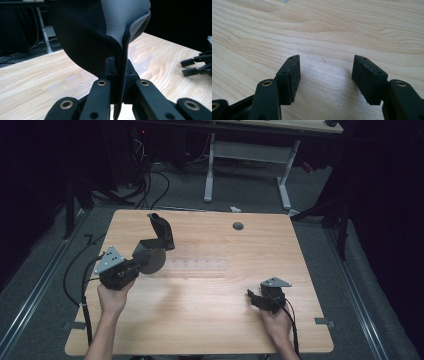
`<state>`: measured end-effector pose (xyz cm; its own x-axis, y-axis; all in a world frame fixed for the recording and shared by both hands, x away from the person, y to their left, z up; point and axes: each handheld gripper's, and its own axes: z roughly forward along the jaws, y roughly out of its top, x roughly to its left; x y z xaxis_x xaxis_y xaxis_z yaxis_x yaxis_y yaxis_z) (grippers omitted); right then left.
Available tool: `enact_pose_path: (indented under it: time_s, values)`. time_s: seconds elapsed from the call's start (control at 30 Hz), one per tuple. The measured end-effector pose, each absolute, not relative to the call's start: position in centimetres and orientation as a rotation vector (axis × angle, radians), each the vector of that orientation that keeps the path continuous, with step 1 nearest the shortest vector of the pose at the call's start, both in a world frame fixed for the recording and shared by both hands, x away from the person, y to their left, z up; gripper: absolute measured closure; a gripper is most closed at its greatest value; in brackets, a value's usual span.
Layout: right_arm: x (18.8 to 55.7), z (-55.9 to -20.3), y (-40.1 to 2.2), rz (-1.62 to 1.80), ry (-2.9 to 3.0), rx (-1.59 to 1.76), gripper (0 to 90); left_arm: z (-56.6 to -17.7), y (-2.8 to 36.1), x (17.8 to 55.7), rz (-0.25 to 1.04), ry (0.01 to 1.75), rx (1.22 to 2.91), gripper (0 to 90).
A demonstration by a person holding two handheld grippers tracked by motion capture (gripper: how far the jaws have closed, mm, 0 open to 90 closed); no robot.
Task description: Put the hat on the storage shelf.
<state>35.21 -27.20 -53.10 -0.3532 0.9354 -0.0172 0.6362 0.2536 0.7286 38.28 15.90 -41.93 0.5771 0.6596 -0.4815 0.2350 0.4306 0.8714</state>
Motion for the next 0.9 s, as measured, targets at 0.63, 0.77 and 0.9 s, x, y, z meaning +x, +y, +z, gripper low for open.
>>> enact_pose_path:
  time_s: [0.63, 0.77, 0.9]
  values:
    - [35.2, -53.1, -27.2, 0.884, 2.082, 1.425, 39.8, -42.9, 16.8, 41.1, 0.414, 0.992, 1.145, 86.9]
    - [35.2, -53.1, -27.2, 0.884, 2.083, 1.424, 39.6, -43.3, 16.7, 41.5, 0.434, 0.992, 1.157, 86.9]
    - [35.2, -53.1, -27.2, 0.885, 2.082, 1.425, 39.5, -43.5, 16.8, 41.9, 0.441, 0.999, 1.153, 86.9]
